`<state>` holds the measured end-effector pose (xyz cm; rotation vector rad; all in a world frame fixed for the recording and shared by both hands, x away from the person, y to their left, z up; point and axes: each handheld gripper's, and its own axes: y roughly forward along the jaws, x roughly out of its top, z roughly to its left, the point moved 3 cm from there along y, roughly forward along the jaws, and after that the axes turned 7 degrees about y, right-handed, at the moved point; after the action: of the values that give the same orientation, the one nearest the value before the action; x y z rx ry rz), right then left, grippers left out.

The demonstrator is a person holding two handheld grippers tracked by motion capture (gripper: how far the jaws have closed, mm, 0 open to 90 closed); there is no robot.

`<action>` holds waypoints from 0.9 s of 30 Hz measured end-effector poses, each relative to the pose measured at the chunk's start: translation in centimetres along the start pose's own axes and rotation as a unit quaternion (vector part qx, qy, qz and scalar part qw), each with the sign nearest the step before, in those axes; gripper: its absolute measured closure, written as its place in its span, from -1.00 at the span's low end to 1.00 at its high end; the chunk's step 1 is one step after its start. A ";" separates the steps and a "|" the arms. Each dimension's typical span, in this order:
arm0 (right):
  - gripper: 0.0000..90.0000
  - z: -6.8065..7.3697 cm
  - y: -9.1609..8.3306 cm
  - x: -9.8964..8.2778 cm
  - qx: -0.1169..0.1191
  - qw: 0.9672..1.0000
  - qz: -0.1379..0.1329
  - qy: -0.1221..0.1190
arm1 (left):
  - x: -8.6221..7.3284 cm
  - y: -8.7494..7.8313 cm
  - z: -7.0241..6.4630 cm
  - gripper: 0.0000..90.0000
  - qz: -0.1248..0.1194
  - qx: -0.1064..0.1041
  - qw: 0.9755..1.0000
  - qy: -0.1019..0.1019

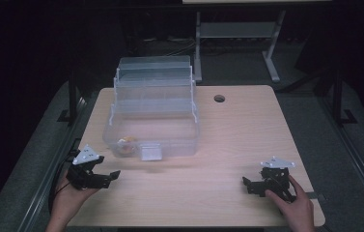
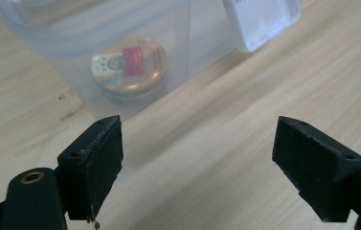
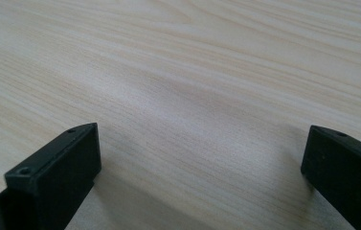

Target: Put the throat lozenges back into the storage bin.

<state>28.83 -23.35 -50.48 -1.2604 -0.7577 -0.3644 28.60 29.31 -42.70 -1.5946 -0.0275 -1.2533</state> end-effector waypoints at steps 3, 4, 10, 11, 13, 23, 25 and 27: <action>-1.00 0.0 0.0 0.0 0.000 1.000 0.000 0.000 | -0.6 0.3 -0.4 -0.62 -0.001 -0.003 1.000 -0.001; -1.00 0.0 0.0 0.0 0.000 1.000 0.000 0.000 | -0.8 0.5 -0.5 -0.62 0.000 -0.006 1.000 -0.002; -1.00 0.0 0.0 0.0 0.000 1.000 0.000 0.000 | -2.1 1.3 -1.1 -0.63 0.002 -0.008 1.000 0.000; -1.00 0.0 0.0 0.0 0.000 1.000 0.000 0.000 | -2.3 1.4 -1.3 -0.63 0.004 -0.010 1.000 -0.002; -1.00 0.0 0.0 0.0 0.000 1.000 0.000 0.000 | -2.7 1.8 -1.6 -0.63 0.009 -0.014 1.000 -0.003; -1.00 0.0 0.0 0.0 0.000 1.000 0.000 0.000 | -3.7 3.2 -2.0 -0.71 0.023 -0.024 0.999 0.004; -1.00 0.0 0.0 0.0 0.000 1.000 0.000 0.000 | -3.8 3.2 -1.9 -0.72 0.020 -0.025 0.999 0.001; -1.00 0.0 0.0 0.0 0.000 1.000 0.000 0.000 | -3.9 3.4 -1.8 -0.73 0.020 -0.025 0.999 0.000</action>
<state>28.83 -23.36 -50.48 -1.2607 -0.7581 -0.3636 27.50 28.64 -48.01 -1.6300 0.0366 -1.2320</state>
